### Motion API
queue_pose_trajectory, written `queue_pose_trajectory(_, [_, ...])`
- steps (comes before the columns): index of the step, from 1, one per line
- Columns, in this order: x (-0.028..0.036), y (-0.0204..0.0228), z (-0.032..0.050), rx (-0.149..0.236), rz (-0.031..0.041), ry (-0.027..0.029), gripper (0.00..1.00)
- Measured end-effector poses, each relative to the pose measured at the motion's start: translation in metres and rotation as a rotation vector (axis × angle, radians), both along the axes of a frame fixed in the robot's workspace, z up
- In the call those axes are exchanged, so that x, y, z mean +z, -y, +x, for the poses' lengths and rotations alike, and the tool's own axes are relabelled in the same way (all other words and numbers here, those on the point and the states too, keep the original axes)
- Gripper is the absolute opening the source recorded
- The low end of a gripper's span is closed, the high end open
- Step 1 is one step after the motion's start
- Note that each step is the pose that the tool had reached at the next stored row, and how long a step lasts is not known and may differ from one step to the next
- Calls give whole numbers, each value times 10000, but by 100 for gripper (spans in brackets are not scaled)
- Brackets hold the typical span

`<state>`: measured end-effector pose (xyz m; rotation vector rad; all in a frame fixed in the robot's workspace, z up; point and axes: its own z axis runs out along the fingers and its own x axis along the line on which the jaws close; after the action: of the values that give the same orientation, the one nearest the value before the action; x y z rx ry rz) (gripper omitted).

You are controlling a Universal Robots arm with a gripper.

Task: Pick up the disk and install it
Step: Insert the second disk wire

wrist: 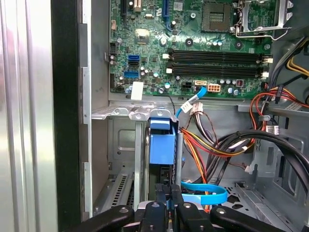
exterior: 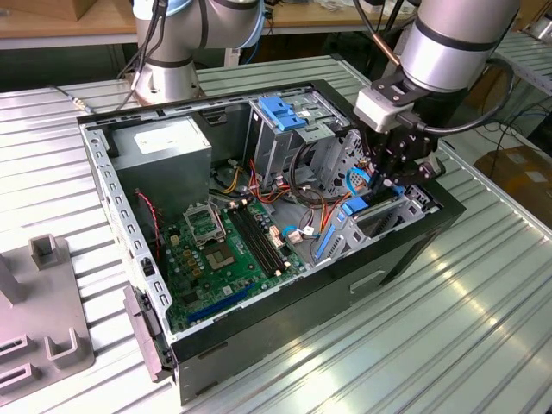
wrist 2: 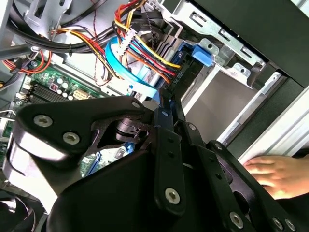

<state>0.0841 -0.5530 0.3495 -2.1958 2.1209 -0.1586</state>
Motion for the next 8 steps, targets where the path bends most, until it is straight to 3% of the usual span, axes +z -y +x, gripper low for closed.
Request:
queue_pose_trajectory(6, [-3, 43, 0, -1, 301, 0, 16])
queue_pose_trajectory(8, [-5, 49, 0, 0, 333, 0, 16])
